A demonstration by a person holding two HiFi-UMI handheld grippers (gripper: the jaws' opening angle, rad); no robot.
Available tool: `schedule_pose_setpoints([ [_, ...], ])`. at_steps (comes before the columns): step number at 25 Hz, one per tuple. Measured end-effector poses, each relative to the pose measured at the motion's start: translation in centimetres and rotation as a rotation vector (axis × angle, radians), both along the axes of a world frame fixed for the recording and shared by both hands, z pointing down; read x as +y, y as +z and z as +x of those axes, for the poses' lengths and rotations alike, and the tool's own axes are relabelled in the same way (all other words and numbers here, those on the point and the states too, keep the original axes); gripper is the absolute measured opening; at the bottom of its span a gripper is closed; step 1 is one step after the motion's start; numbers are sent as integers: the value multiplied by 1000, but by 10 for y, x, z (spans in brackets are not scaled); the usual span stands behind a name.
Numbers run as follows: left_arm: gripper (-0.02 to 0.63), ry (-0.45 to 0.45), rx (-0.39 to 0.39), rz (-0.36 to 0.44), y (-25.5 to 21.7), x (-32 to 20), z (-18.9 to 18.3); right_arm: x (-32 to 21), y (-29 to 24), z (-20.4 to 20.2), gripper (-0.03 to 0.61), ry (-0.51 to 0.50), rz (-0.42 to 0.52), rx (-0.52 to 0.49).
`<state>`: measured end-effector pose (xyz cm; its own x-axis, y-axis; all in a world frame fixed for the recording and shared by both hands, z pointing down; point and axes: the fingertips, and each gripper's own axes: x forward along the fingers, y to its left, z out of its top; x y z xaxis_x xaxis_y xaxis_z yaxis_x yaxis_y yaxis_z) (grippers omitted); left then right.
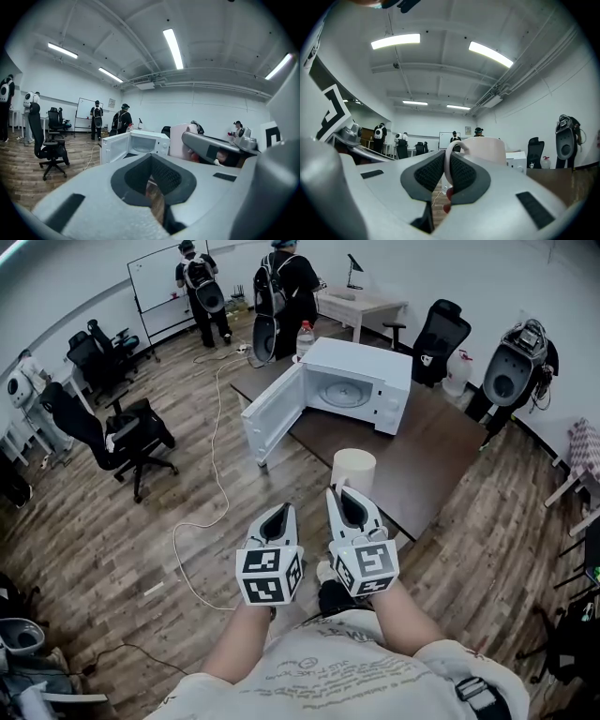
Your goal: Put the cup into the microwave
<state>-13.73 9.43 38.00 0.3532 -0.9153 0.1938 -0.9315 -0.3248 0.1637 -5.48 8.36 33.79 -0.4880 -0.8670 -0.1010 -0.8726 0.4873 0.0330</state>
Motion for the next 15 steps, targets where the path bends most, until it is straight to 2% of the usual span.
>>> schedule_pose_setpoints([
  [7,9,14,-18,2,5,-64,5,-62,7,6,37,2,4,-1],
  [15,9,23,-35,12,6,-164,20,-161,16,21,37,1,4,7],
])
